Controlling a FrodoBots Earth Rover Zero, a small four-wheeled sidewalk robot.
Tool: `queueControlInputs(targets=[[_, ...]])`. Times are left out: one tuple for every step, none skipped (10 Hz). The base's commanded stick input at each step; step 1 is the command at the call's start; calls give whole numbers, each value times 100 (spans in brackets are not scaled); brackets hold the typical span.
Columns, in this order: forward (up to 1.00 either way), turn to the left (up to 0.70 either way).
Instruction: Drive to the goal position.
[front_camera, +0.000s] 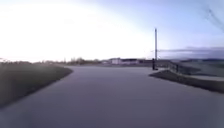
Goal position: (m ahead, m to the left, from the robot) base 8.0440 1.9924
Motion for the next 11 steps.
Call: queueControlInputs(targets=[[100,4],[100,4],[100,4],[100,4],[100,4],[100,4],[100,4],[100,4],[100,4],[100,4],[100,4]])
